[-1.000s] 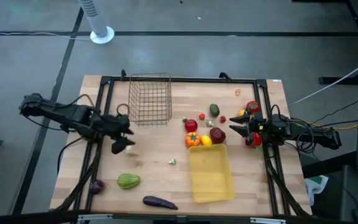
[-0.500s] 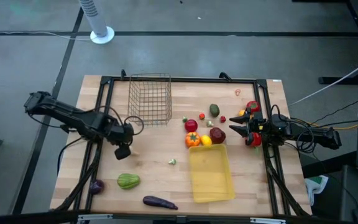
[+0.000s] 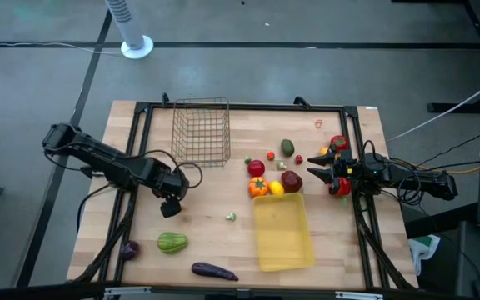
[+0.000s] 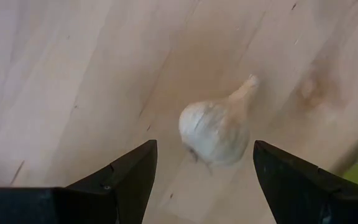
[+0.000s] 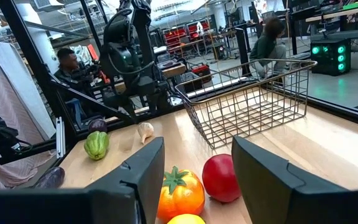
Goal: Sort produce into baskets
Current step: Put the garlic into the brown wire basket
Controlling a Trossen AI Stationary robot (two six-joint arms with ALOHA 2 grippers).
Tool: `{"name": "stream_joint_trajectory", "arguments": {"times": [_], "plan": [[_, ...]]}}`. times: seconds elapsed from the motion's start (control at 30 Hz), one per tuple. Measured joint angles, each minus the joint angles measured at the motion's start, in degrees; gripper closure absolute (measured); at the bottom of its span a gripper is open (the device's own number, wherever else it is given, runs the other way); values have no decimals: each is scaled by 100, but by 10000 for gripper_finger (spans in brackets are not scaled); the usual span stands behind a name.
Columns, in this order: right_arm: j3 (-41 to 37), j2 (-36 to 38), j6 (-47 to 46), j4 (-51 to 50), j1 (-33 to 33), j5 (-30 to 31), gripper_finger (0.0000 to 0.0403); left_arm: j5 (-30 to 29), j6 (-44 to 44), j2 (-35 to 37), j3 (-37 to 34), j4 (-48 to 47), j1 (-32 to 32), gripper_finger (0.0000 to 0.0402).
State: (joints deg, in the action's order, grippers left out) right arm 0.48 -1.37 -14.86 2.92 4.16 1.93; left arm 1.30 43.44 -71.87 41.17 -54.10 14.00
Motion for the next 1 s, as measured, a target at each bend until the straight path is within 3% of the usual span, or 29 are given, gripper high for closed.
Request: {"name": "stream_joint_trajectory", "arguments": {"times": [0.73,1.0], "plan": [[-1,0,12,-2,-1,0,216,-252,-327,-1087,-7,692,-11,141],[0,0,12,-2,0,0,216,-150,134,-1091,-7,477,-97,141]]}}
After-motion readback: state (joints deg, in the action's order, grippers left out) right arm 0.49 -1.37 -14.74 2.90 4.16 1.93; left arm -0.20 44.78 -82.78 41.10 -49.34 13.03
